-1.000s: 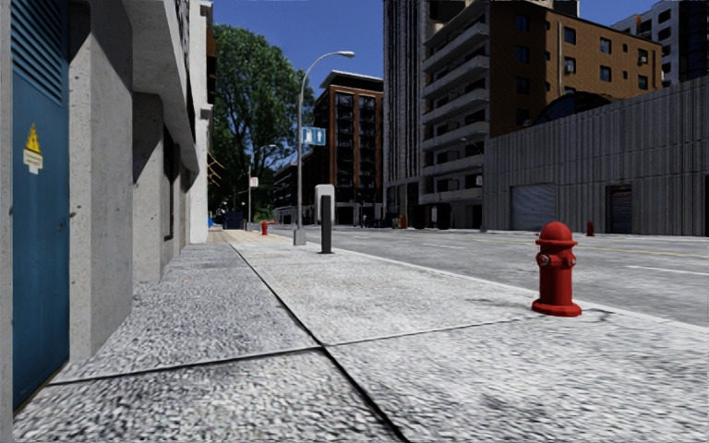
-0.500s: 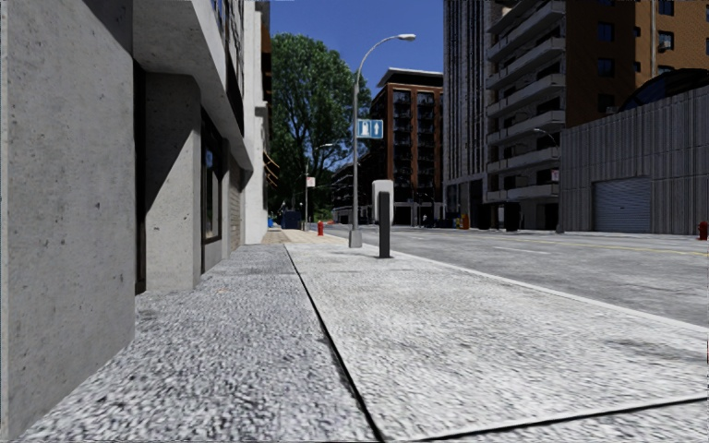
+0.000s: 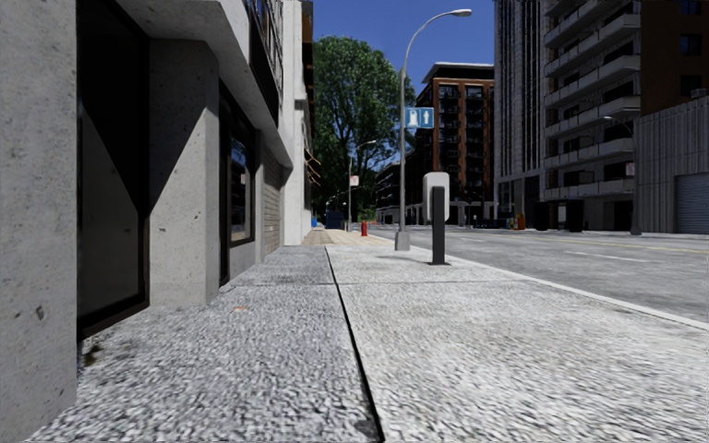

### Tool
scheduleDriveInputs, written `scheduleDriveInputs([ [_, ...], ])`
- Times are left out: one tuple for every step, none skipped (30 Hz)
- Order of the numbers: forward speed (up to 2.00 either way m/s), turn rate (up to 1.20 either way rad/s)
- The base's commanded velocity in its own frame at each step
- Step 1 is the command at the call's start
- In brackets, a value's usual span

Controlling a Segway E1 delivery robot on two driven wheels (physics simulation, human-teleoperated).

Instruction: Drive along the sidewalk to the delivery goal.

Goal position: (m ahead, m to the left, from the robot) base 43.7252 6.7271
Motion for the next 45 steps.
scheduleDriveInputs([
  [2.00, 0.00],
  [2.00, 0.00],
  [2.00, 0.00],
  [2.00, 0.00],
  [2.00, 0.00],
  [2.00, 0.00],
  [2.00, 0.00],
  [2.00, 0.00],
  [2.00, 0.00],
  [2.00, 0.00],
  [2.00, 0.00],
  [2.00, 0.00],
  [2.00, 0.00],
  [2.00, 0.00],
  [2.00, 0.00],
  [2.00, 0.00],
  [2.00, 0.00],
  [2.00, 0.00],
  [2.00, 0.00],
  [2.00, 0.00],
  [2.00, 0.00],
  [2.00, 0.00],
  [2.00, 0.00],
  [2.00, 0.00],
  [2.00, 0.00],
  [2.00, 0.00],
  [2.00, 0.00],
  [2.00, 0.00],
  [2.00, 0.00],
  [2.00, 0.00],
  [2.00, 0.00],
  [2.00, 0.00],
  [2.00, 0.00],
  [2.00, 0.00],
  [2.00, 0.00],
  [2.00, 0.00],
  [2.00, 0.00],
  [2.00, 0.00],
  [2.00, 0.00],
  [2.00, 0.03],
  [2.00, 0.03],
  [2.00, 0.06],
  [2.00, 0.10],
  [2.00, 0.10],
  [2.00, 0.12],
])
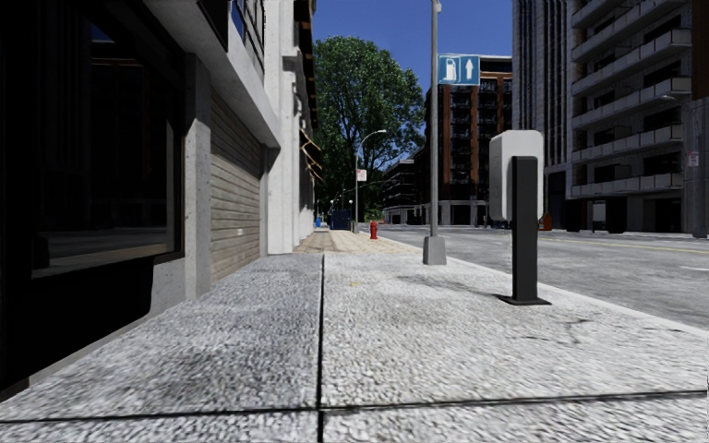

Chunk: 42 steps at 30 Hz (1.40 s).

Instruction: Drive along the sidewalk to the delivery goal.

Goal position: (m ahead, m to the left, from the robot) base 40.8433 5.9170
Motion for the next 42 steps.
scheduleDriveInputs([
  [2.00, 0.16],
  [2.00, 0.17],
  [2.00, 0.17],
  [2.00, 0.19],
  [2.00, 0.20],
  [2.00, 0.20],
  [2.00, 0.20],
  [2.00, 0.20],
  [2.00, 0.20],
  [2.00, 0.20],
  [2.00, 0.20],
  [2.00, 0.20],
  [2.00, 0.20],
  [2.00, 0.20],
  [2.00, 0.20],
  [2.00, 0.20],
  [2.00, 0.20],
  [2.00, 0.20],
  [2.00, 0.20],
  [2.00, 0.20],
  [2.00, 0.20],
  [2.00, 0.20],
  [2.00, 0.20],
  [2.00, 0.20],
  [2.00, 0.20],
  [2.00, 0.20],
  [2.00, 0.20],
  [2.00, 0.20],
  [2.00, 0.20],
  [2.00, 0.20],
  [2.00, 0.20],
  [2.00, 0.20],
  [2.00, 0.20],
  [2.00, 0.20],
  [2.00, 0.20],
  [2.00, 0.12],
  [2.00, 0.03],
  [2.00, 0.03],
  [2.00, 0.00],
  [2.00, 0.00],
  [2.00, 0.00],
  [2.00, 0.00],
])
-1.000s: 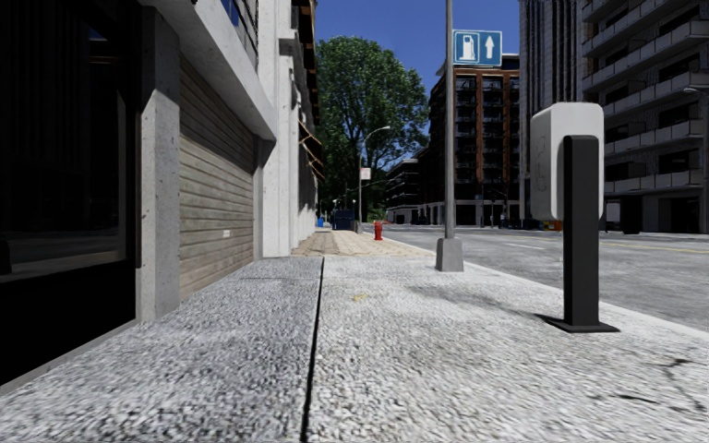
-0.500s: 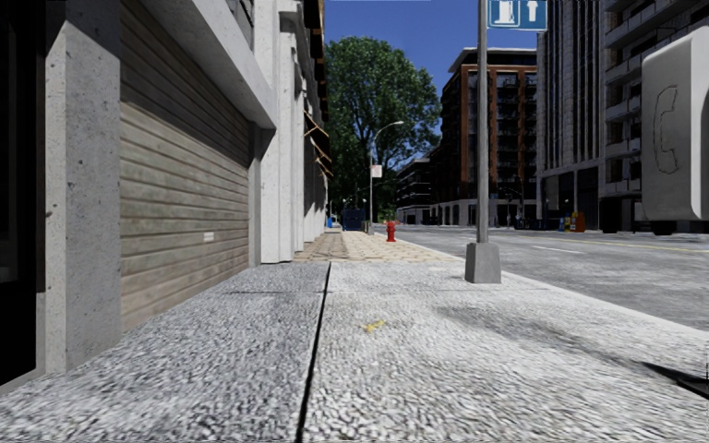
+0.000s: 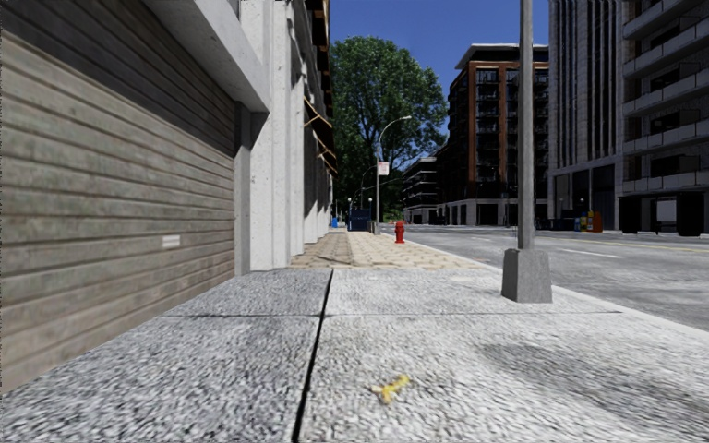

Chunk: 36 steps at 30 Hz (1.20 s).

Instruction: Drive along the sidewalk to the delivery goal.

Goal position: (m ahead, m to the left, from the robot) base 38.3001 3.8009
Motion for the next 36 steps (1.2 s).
scheduleDriveInputs([
  [2.00, 0.00],
  [2.00, 0.00],
  [2.00, 0.00],
  [2.00, 0.00],
  [2.00, 0.00],
  [2.00, 0.00],
  [2.00, 0.00],
  [2.00, 0.00],
  [2.00, 0.00],
  [2.00, 0.00],
  [2.00, 0.00],
  [2.00, 0.00],
  [2.00, 0.00],
  [2.00, 0.00],
  [2.00, 0.00],
  [2.00, 0.00],
  [2.00, 0.00],
  [2.00, 0.00],
  [2.00, 0.00],
  [2.00, 0.00],
  [2.00, 0.00],
  [2.00, 0.00],
  [2.00, 0.00],
  [2.00, 0.00],
  [2.00, 0.00],
  [2.00, 0.00],
  [2.00, 0.00],
  [2.00, 0.00],
  [2.00, 0.00],
  [2.00, 0.00],
  [2.00, 0.00],
  [2.00, 0.00],
  [2.00, 0.00],
  [2.00, 0.00],
  [2.00, 0.00],
  [2.00, 0.00],
])
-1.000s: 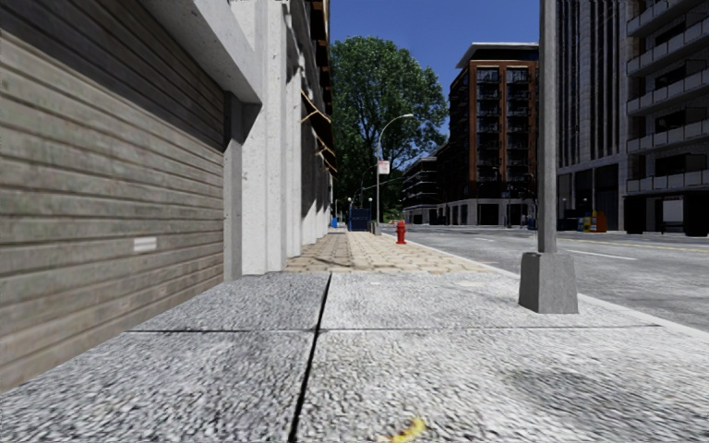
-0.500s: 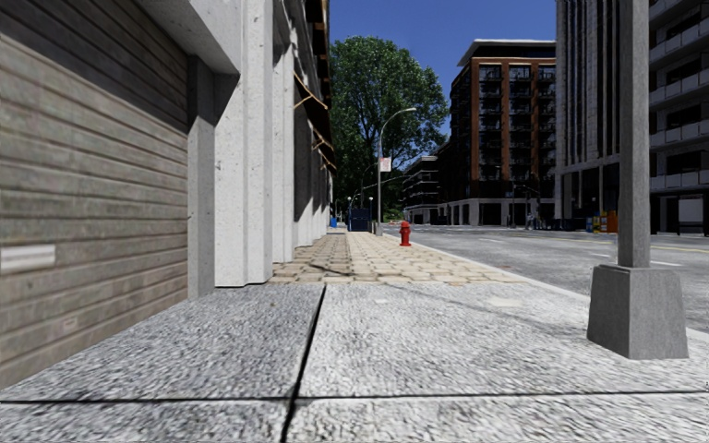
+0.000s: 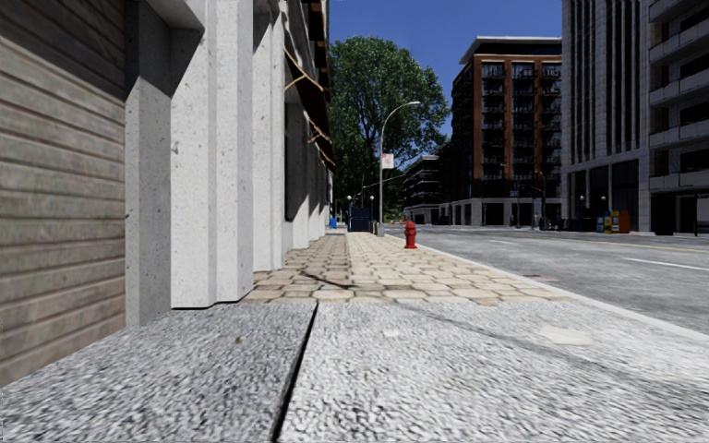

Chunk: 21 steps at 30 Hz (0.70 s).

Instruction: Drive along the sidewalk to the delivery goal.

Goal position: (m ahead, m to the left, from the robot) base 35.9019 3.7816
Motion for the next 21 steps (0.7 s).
scheduleDriveInputs([
  [2.00, 0.00],
  [2.00, 0.00],
  [2.00, 0.00],
  [2.00, 0.00],
  [2.00, 0.00],
  [2.00, 0.00],
  [2.00, 0.00],
  [2.00, 0.00],
  [2.00, 0.00],
  [2.00, 0.00],
  [2.00, 0.00],
  [2.00, 0.00],
  [2.00, 0.00],
  [2.00, 0.00],
  [2.00, 0.00],
  [2.00, 0.00],
  [2.00, 0.00],
  [2.00, 0.00],
  [2.00, 0.00],
  [2.00, 0.05],
  [2.00, 0.11],
])
